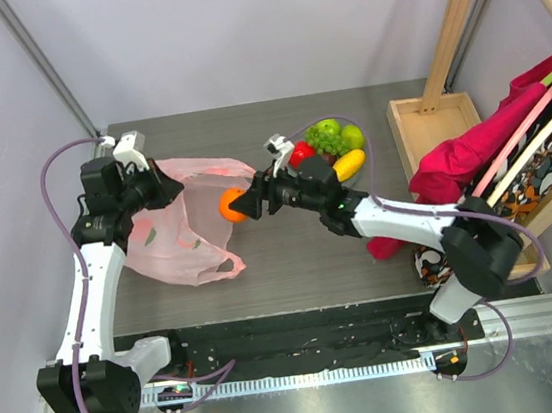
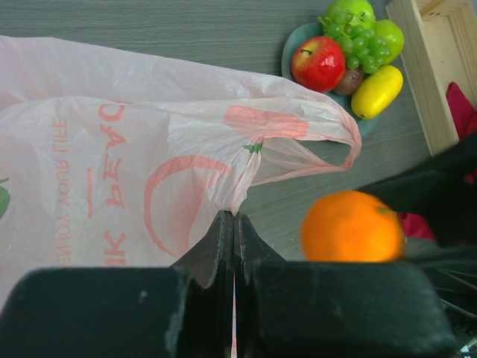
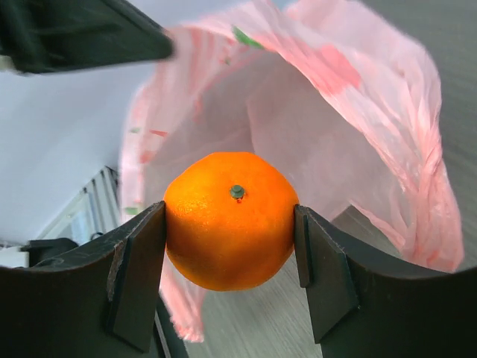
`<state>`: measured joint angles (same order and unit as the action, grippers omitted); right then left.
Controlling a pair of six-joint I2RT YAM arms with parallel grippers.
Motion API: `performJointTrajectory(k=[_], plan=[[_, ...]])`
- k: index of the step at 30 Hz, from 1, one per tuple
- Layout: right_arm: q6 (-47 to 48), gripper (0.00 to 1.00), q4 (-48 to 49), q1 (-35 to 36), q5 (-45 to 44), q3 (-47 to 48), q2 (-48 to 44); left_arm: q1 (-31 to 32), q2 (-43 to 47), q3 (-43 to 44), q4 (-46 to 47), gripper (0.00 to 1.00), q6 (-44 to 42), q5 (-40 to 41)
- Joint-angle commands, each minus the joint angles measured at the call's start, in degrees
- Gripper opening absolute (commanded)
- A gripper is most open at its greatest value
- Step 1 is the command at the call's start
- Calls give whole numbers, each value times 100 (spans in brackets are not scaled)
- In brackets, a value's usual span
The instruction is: Place the fruits into the plastic bag
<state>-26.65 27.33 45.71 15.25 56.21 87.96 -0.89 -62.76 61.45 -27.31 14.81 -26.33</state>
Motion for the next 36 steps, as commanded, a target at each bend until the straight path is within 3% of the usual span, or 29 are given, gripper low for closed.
performJointTrajectory(k=[1, 14, 26, 31, 32, 33, 36], plan=[[-191, 1, 168, 78, -248, 426, 624, 36, 80, -72, 410, 0, 136, -513], [-831, 1, 1159, 113, -953, 1015, 2206, 466, -166, -388, 1289, 0, 891, -1664], [-1518, 4, 1908, 122, -39, 1832, 3508, 774, -465, -459, 1518, 0, 1138, -1920], [-1440, 22, 1828, 148, -101, 1789, 3596, 774, -491, -467, 1518, 0, 1147, -1903], [-1404, 28, 1820, 148, -118, 1754, 3570, 774, -491, -467, 1509, 0, 1138, -1885], [-1369, 41, 1776, 157, -118, 1754, 3561, 774, -500, -459, 1509, 0, 1147, -1868], [-1202, 61, 1767, 192, -144, 1683, 3465, 783, -500, -441, 1448, 0, 1121, -1789]])
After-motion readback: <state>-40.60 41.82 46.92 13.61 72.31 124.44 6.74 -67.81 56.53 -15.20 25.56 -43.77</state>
